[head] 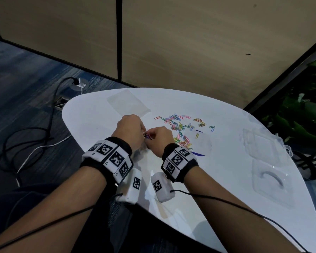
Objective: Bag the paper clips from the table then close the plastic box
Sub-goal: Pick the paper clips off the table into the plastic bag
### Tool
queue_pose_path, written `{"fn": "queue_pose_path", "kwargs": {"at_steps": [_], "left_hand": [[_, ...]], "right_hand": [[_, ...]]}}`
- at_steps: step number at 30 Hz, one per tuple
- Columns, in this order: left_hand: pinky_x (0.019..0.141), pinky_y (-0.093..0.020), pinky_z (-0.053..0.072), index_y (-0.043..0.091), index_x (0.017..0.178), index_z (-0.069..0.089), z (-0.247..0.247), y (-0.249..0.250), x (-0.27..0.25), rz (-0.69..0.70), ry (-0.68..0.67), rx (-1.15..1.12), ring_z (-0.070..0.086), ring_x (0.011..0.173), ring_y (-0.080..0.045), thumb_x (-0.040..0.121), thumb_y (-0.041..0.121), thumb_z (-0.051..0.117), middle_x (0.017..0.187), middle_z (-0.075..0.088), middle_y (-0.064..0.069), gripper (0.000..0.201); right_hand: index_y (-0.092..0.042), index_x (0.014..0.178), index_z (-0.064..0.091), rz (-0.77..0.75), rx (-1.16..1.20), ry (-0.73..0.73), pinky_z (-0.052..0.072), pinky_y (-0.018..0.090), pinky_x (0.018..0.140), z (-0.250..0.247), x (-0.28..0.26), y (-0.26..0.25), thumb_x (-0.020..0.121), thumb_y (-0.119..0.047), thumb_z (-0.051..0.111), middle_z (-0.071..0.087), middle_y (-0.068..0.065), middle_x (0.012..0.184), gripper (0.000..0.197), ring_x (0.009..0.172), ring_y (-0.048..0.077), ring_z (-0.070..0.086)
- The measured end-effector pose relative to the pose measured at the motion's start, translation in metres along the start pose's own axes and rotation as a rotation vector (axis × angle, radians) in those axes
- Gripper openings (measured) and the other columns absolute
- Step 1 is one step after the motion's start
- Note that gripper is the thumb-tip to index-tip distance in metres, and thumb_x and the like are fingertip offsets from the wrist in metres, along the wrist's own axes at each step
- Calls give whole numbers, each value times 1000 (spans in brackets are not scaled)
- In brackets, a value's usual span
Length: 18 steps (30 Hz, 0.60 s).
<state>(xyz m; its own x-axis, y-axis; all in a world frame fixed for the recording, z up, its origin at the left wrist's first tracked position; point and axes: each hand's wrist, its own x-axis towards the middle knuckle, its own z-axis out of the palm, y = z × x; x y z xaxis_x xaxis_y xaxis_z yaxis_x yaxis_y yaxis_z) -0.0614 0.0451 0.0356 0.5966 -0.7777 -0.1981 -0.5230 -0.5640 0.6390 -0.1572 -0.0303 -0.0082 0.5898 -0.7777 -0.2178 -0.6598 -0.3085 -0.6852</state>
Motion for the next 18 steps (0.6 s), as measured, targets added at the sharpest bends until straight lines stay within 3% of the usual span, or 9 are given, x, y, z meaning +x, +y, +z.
{"fn": "queue_pose_path", "kwargs": {"at_steps": [2,3,6,8,11,14,18], "left_hand": [[84,-33,57,13,99,78,-1,-2,0,2,1,-10,68,98,-29,91,4,56,106,73,-11,25],[86,-34,57,13,99,78,-2,-2,0,2,3,-14,69,99,-29,91,5,56,107,73,-10,24],[89,-34,56,12,100,77,-2,-5,-1,4,15,-27,69,101,-27,93,6,57,108,73,-9,23],[91,-35,56,11,100,77,-4,-6,-2,9,19,-29,69,101,-26,93,6,57,107,74,-9,22],[91,-37,57,11,99,77,-5,-7,-4,11,17,-29,69,99,-26,94,6,57,107,73,-9,22],[91,-36,57,11,98,78,-6,-6,-6,19,5,-15,69,99,-28,94,6,56,106,74,-9,23],[90,-38,58,11,97,78,-10,-8,-6,15,-7,-26,71,93,-29,94,5,55,102,75,-10,23]], "right_hand": [[-13,92,78,-22,-63,-8,39,15,50,2,-1,-3,84,-12,64,61,0,65,16,57,11,52],[-13,92,78,-24,-85,-1,38,16,51,2,-2,-5,84,-13,64,61,0,66,16,56,11,52],[-10,81,78,-34,-101,13,47,24,61,3,-3,-6,82,-9,62,72,10,75,16,63,20,58],[-10,94,78,-30,-90,-19,55,26,74,4,-6,-7,83,-6,63,76,10,90,19,78,20,68],[-10,109,74,-22,-82,-40,55,30,91,5,-8,-8,85,-6,63,74,11,106,27,97,21,70],[-11,105,75,-41,-123,-68,52,24,79,8,-13,-12,84,-9,65,73,11,106,24,96,23,68],[-11,90,79,-88,-178,-52,45,22,69,9,-15,-15,83,-3,59,75,11,87,23,82,26,67]]}}
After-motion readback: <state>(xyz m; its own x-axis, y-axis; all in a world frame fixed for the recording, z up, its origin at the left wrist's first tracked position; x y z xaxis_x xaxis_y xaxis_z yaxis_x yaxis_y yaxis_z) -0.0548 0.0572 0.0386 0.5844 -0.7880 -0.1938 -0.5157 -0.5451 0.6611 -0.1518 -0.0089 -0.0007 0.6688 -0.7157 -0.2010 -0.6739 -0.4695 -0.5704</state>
